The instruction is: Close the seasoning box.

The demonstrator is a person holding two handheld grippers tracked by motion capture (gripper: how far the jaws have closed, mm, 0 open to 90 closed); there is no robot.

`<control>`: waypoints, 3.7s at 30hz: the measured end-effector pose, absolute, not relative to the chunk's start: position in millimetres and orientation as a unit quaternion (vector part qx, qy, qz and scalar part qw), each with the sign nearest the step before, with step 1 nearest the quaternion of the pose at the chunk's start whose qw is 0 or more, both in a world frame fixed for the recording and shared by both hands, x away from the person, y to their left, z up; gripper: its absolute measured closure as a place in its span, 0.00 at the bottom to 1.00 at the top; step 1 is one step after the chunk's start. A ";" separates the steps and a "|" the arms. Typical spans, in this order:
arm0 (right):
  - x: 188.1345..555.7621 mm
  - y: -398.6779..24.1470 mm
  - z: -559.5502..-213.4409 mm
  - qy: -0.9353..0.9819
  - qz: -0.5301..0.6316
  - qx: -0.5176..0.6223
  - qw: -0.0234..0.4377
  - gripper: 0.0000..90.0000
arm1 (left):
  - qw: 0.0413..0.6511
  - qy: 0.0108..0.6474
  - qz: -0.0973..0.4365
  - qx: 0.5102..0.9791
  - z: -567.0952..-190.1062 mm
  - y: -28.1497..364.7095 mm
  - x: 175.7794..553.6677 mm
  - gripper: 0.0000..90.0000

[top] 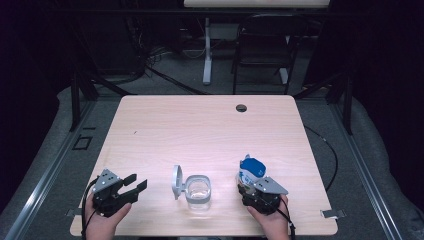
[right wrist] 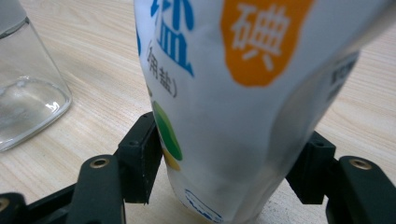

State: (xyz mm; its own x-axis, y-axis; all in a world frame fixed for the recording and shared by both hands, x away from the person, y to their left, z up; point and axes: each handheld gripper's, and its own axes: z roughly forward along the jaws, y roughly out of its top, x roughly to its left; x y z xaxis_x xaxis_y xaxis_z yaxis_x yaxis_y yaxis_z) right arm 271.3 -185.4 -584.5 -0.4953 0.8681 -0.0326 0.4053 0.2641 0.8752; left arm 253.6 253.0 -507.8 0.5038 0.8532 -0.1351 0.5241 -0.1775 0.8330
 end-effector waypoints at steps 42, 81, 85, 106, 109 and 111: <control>271.8 -186.4 -584.0 0.754 0.432 0.416 0.268 0.44 | 0.445 0.466 0.186 0.742 -508.3 255.0 254.2 0.57; 262.5 -188.4 -568.0 0.750 0.431 0.402 0.300 0.47 | 0.444 0.467 0.188 0.741 -507.6 255.0 253.5 0.57; 261.3 -188.6 -564.0 0.752 0.431 0.399 0.300 0.47 | 0.444 0.468 0.188 0.741 -507.7 254.8 253.3 0.57; 258.4 -183.3 -537.4 0.763 0.418 0.369 0.328 0.47 | 0.445 0.469 0.189 0.739 -504.7 257.8 252.2 0.57; 259.0 -183.5 -533.7 0.767 0.412 0.364 0.332 0.47 | 0.447 0.468 0.192 0.738 -505.2 258.6 252.6 0.57; 259.5 -183.2 -531.6 0.768 0.409 0.360 0.336 0.47 | 0.447 0.471 0.191 0.737 -505.2 258.8 252.6 0.57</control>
State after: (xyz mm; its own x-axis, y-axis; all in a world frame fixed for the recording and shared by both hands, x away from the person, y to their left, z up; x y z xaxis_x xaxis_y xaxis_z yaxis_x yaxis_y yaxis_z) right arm 259.5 -183.2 -531.6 -0.5158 0.8276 -0.2213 0.2778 0.4060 0.8706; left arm 252.6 258.8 -505.2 0.4842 0.8638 -0.1391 0.5225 -0.1580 0.8379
